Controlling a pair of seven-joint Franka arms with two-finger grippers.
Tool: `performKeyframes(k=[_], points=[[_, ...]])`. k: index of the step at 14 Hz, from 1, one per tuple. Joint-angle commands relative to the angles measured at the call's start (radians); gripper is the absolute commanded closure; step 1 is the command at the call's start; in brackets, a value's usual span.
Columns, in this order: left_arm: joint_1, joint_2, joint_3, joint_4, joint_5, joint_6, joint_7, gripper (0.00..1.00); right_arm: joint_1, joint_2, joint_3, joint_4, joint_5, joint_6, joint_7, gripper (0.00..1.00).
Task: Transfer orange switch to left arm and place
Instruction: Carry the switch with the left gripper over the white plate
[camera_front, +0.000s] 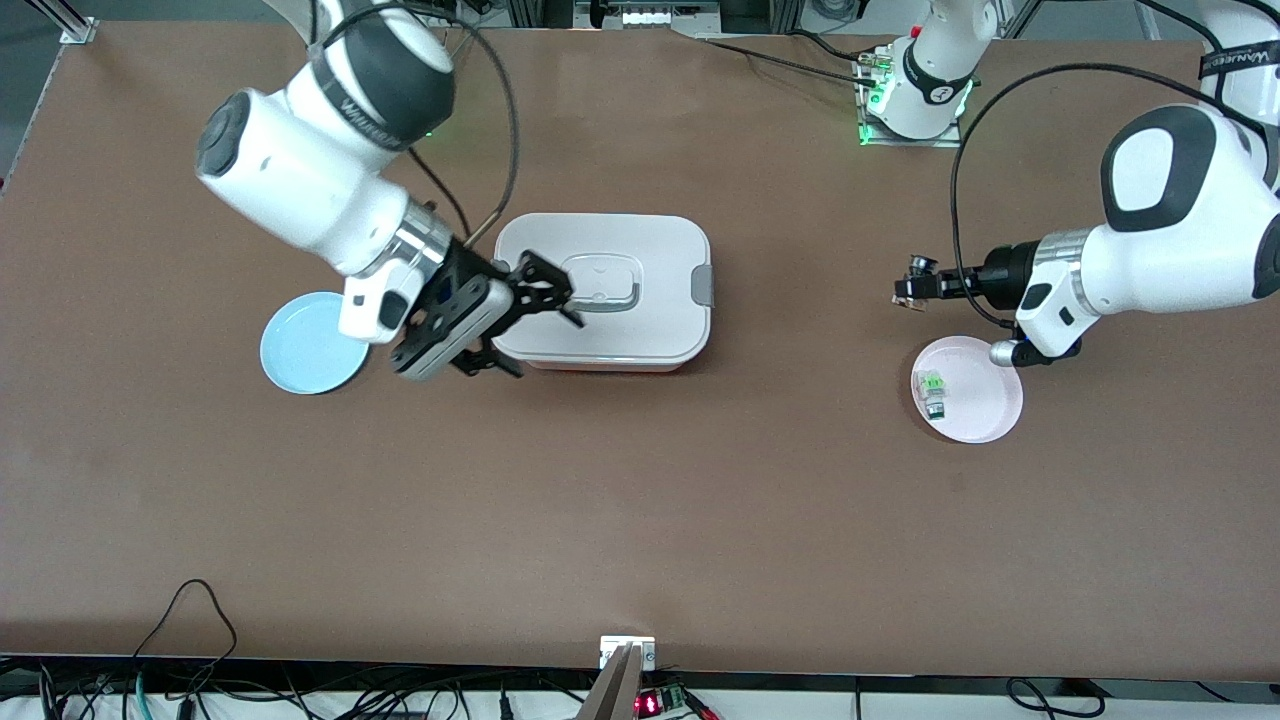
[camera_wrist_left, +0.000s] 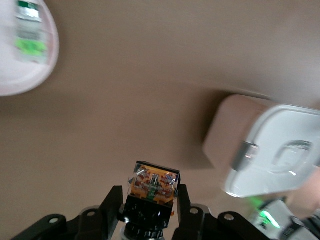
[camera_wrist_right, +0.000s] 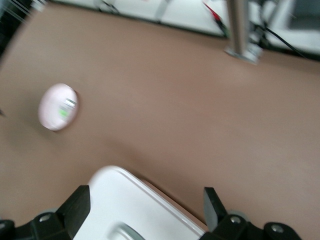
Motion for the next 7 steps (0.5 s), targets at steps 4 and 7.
performKeyframes(k=[4, 7], points=[[0.014, 0.106, 0.017, -0.026, 0.268, 0.16, 0.051, 1.0, 0.001, -0.039, -0.135, 0.0, -0.149, -0.296, 0.013, 0.0], [0.013, 0.176, 0.039, -0.026, 0.38, 0.259, 0.051, 1.0, 0.001, -0.074, -0.238, 0.0, -0.196, -0.424, 0.018, 0.0]])
